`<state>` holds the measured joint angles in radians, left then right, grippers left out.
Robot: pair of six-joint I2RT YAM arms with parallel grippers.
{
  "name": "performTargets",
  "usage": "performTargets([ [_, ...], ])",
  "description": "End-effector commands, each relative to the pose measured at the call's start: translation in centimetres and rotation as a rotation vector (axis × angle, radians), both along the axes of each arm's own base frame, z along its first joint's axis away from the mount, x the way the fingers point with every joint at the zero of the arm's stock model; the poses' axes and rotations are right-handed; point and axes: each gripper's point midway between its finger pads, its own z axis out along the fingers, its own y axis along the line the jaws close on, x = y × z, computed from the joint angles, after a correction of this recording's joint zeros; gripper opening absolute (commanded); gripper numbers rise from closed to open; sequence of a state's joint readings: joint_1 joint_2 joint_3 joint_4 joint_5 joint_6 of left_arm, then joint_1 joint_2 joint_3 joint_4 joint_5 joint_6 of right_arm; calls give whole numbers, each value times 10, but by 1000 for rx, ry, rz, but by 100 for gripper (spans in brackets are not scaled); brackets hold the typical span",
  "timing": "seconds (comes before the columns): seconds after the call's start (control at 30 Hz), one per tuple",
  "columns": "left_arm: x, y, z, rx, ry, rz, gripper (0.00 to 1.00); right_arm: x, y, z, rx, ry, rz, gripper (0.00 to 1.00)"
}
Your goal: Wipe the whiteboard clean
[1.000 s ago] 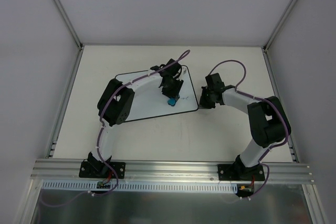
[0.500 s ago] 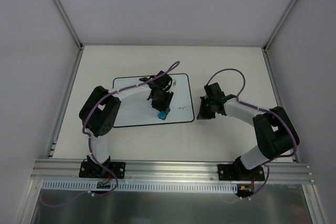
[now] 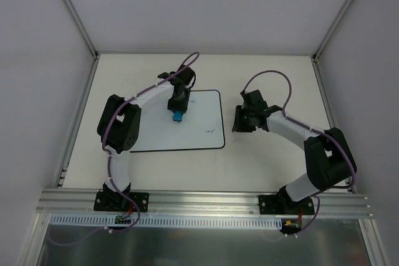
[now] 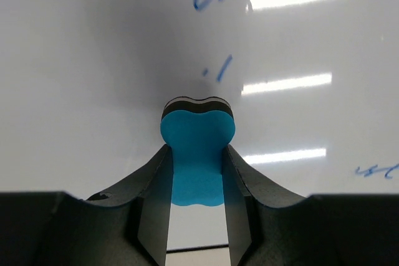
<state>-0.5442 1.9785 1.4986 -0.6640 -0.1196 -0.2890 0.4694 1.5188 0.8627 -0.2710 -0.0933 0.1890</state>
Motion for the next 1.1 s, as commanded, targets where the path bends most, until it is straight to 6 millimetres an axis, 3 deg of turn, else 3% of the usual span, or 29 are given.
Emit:
performTargets([
  [0.0,38,16,18,58,-87,62,0,32,11,18,-5,-96,53,30],
  [0.2,78,20,16,53,-122,100,0,58,29,15,23,-120,75,34],
  [0.3,86,17,13,44,-125,107,0,68,38,9,43,-111,79,35],
  [0.57,90,15,-3,52,-101,101,0,80,62,-9,81,-97,112,36],
  [0.8,86,13,-15,49,-68,85,0,85,68,-25,70,-82,93,35],
  [0.87,85,13,-18,54,-62,79,0,88,70,-29,67,-74,87,33],
  [1.07,77,5,-32,19,-10,66,0,86,71,-43,63,-38,69,9],
])
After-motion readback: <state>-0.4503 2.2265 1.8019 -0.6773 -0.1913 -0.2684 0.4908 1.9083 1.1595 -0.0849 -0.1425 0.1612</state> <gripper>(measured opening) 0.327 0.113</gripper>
